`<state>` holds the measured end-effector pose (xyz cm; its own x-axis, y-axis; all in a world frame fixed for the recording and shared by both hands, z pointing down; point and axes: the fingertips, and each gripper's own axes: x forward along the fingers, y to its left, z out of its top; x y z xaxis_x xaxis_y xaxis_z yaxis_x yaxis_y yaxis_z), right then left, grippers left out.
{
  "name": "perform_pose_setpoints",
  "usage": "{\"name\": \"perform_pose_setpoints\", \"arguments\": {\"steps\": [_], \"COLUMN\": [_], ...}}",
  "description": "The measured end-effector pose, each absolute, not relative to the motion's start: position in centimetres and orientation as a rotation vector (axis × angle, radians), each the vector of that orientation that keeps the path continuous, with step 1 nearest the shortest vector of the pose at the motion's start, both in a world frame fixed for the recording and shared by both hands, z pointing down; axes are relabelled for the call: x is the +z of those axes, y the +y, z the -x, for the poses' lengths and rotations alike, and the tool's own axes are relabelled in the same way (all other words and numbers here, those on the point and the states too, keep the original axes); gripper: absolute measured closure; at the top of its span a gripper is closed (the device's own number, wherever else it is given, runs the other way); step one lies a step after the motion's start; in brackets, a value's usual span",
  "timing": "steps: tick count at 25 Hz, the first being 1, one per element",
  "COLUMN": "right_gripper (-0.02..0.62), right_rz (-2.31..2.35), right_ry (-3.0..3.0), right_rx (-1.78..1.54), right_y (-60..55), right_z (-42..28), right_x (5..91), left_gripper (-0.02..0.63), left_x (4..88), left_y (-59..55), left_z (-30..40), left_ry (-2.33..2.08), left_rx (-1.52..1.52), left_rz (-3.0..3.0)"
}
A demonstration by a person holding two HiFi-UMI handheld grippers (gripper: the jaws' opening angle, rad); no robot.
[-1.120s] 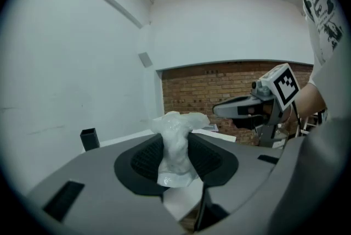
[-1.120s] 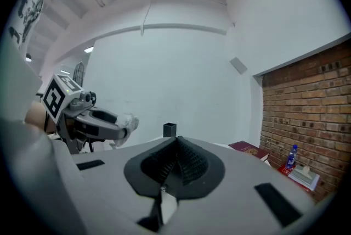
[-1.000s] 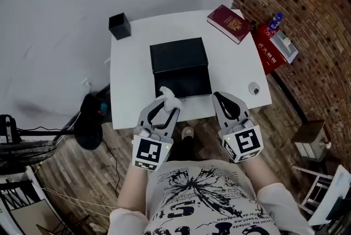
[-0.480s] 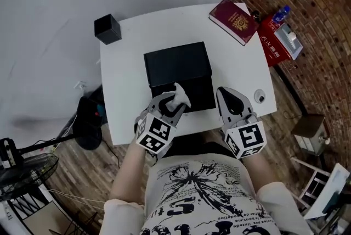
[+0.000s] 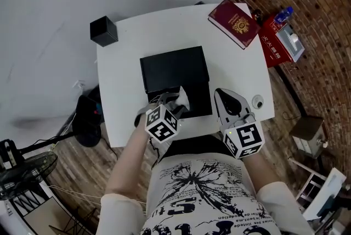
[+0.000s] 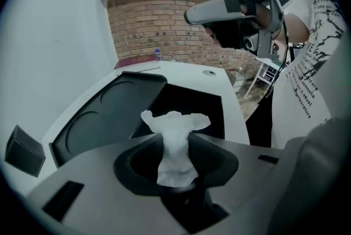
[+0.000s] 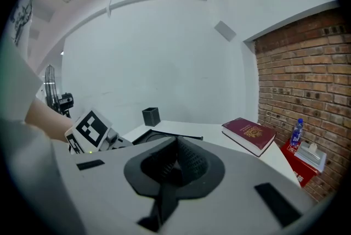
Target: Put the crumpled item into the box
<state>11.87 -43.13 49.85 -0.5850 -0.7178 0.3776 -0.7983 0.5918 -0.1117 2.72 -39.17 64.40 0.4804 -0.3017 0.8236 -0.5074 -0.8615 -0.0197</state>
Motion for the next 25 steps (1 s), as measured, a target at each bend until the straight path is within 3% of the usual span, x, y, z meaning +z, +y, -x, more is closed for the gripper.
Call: {"name": "perform_pose_setpoints", "arguments": {"steps": [12, 25], "right_gripper": [0.581, 0.581], "right_rz": [-1.230, -1.175], "right_ry": [-2.511, -2.524], "right_rx": [0.449, 0.430], "right_y": [-45.2, -45.3], "right_z": [-13.8, -13.5], "right_x": [51.0, 50.3], "left_gripper": [0.437, 0.327], "left_x": [68.5, 65.4], "left_y": [-39.3, -38.7], "left_z": [-4.5, -4.9], "left_ry": [-0.560, -0.572], "left_rx": [1.477, 1.368], "left_rz": [-2.413, -2.470]}}
